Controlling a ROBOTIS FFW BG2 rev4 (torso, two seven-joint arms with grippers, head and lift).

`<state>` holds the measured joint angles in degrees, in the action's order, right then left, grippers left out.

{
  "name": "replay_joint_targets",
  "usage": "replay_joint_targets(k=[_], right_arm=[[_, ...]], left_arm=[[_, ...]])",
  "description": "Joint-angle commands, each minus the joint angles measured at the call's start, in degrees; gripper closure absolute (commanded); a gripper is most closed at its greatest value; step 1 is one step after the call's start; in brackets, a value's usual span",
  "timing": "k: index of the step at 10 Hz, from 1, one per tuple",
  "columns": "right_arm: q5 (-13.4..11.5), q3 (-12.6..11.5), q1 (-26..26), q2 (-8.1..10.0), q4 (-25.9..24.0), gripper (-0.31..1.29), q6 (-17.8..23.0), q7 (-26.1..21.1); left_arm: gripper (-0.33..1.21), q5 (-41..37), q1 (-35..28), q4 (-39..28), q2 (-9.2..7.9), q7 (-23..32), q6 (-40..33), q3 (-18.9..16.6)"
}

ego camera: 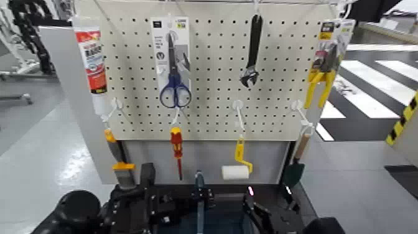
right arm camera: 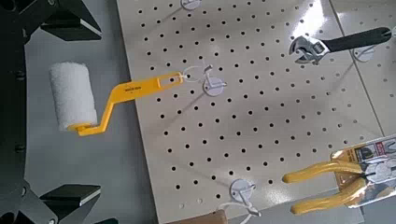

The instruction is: Place the crate on the table.

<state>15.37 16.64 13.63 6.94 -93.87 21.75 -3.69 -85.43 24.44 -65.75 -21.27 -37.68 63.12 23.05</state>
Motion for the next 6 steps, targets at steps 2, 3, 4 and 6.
replay_joint_targets(k=[2, 3, 4, 6], right_arm=[[0.18, -0.12, 0.17, 0.00, 0.00, 0.14, 0.05, 0.00], [0.18, -0.03, 0.17, 0.00, 0.00, 0.14, -0.04, 0.00], [0.18, -0.03, 0.17, 0.00, 0.00, 0.14, -0.13, 0.00], [0.18, -0.12, 0.25, 0.00, -0.09, 0.14, -0.13, 0.00]], left_arm=[[0.19, 2.72, -1.23, -2.28, 0.26, -0.02, -1.33, -2.92], [0.11, 3.07, -2.20, -3.16, 0.53, -0.02, -2.21, -4.06], [0.11, 3.34, -3.26, -3.95, 0.88, -0.02, -2.65, -4.85], [0.11, 4.39, -6.07, -6.59, 1.93, 0.15, -3.62, -7.49]])
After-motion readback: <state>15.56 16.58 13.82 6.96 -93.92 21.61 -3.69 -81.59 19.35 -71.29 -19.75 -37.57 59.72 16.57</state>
